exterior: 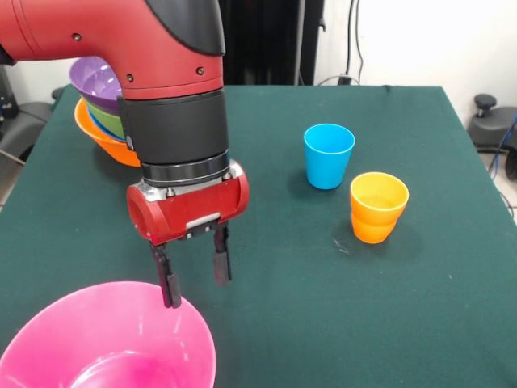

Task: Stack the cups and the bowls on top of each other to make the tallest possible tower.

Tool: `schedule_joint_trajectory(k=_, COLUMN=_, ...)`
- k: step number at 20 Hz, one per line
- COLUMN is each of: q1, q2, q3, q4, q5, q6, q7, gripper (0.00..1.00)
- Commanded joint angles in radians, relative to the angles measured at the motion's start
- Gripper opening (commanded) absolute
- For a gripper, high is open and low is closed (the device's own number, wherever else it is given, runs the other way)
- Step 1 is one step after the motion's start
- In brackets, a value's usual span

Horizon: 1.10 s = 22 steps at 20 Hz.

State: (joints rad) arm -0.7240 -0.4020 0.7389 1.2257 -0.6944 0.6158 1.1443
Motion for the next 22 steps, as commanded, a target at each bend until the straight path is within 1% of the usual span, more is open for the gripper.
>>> schedule_joint_trajectory(k=1, q1=0.06, q2=-0.013, q3=-0.128, q4=0.053, q5=-0.088, q6=-0.062, q7=0.083, gripper=1.0)
schedule_joint_trajectory(k=10, q1=0.081, q2=0.005, q3=-0.168, q4=0.046, q5=-0.057, q6=-0.083, q7=0.087, gripper=1.0)
schedule_joint_trajectory(k=14, q1=0.096, q2=0.029, q3=-0.194, q4=0.039, q5=-0.081, q6=-0.123, q7=0.095, gripper=1.0)
schedule_joint_trajectory(k=17, q1=0.11, q2=0.047, q3=-0.228, q4=0.042, q5=-0.103, q6=-0.161, q7=0.114, gripper=1.0)
schedule_joint_trajectory(k=22, q1=0.124, q2=0.059, q3=-0.264, q4=0.045, q5=-0.109, q6=-0.199, q7=0.129, gripper=1.0)
